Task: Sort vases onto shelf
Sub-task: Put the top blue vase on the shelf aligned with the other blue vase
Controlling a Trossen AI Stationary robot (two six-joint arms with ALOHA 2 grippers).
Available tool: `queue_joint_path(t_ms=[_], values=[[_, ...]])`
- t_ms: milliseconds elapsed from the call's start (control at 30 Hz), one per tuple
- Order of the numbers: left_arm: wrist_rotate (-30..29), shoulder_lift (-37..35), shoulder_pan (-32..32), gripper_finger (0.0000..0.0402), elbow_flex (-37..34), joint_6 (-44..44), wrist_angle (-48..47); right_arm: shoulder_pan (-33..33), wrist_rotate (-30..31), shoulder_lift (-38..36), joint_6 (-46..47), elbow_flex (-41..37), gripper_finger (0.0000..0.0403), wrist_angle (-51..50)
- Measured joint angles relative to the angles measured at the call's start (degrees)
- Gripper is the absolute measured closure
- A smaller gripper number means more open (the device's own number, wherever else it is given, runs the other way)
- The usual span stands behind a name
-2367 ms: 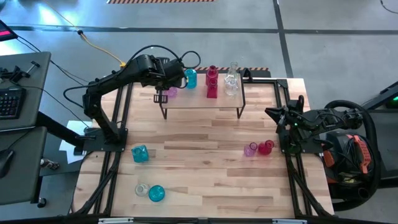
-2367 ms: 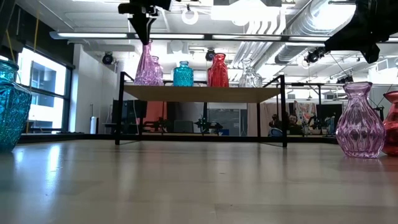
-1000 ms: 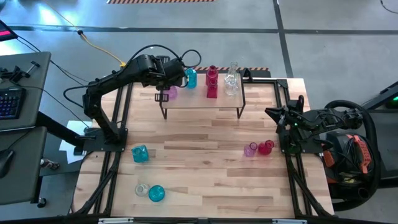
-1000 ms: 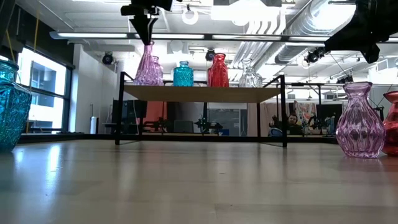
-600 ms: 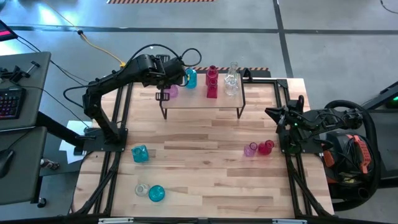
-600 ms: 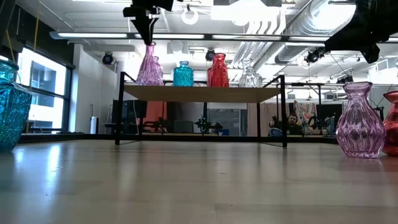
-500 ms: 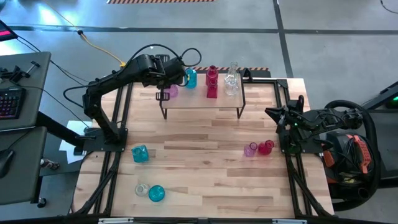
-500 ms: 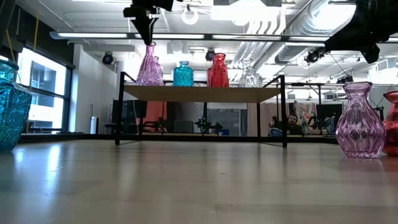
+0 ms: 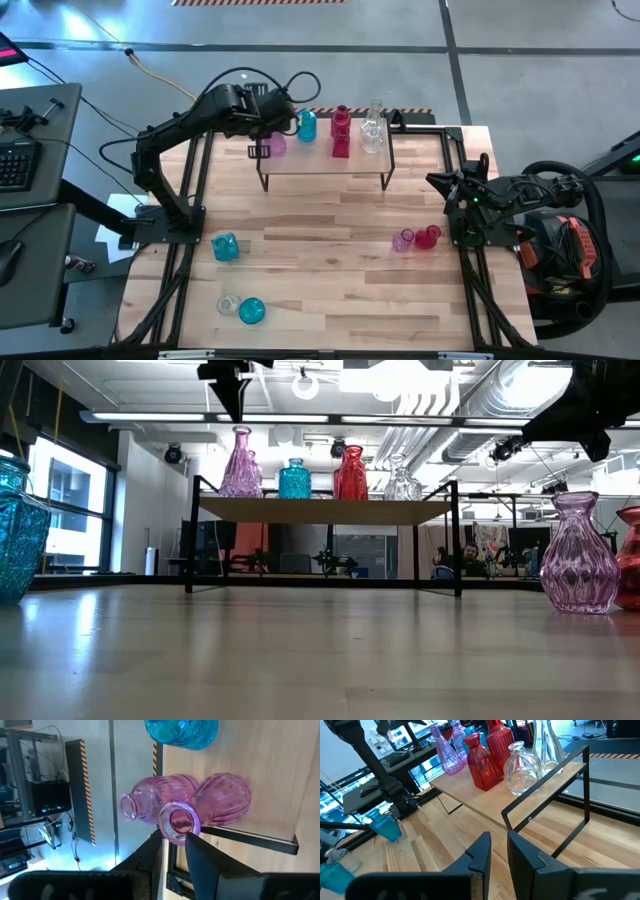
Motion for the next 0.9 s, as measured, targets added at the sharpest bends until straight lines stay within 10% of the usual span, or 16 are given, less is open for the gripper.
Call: queue_joint_path(t_ms=[900], values=[[7.6, -12.6, -16.7, 0.0326, -4.0, -16.1, -1.8, 0.0, 0.0, 0.0, 0.0, 0.0, 0.0359, 0.0]])
